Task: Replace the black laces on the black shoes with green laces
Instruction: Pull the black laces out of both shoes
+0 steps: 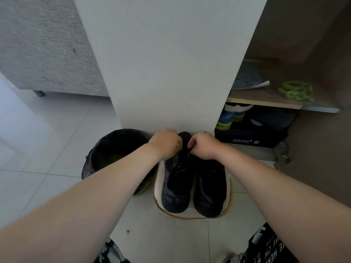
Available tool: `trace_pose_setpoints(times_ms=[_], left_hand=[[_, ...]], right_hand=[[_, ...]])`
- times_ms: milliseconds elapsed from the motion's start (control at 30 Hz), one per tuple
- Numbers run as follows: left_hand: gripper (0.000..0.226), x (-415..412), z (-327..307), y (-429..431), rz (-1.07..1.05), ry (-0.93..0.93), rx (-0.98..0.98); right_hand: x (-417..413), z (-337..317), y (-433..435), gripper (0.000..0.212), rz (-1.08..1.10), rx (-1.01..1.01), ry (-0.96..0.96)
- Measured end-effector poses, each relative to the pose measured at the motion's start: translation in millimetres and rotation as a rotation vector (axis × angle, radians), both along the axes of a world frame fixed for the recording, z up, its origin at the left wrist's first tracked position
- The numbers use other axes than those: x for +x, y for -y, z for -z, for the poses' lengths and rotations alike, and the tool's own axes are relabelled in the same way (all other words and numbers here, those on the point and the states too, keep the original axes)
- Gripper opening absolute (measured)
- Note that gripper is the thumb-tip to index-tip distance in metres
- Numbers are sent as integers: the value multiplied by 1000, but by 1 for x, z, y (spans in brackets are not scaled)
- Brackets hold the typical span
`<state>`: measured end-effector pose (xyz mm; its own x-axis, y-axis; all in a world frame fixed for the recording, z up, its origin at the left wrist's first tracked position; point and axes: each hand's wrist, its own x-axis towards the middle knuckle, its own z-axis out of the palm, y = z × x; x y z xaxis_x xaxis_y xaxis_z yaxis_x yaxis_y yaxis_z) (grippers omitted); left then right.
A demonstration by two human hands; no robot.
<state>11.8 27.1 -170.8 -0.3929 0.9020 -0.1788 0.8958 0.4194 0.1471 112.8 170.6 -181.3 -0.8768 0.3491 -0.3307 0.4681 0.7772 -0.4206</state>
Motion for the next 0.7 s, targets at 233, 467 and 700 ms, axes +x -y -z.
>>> trace_pose_setpoints(times_ms=[233,467,700], left_hand=[[21,2,-12,-2,-100,263,-111],[16,0,-4,-8,-203,399,-34],[29,4,4,-16,-195,297,101]], right_hand=[[1,-3,-5,15,-2,-52,-23],[-7,-2,18,22,-87,328,33],[-4,5,19,18,-79,325,5]])
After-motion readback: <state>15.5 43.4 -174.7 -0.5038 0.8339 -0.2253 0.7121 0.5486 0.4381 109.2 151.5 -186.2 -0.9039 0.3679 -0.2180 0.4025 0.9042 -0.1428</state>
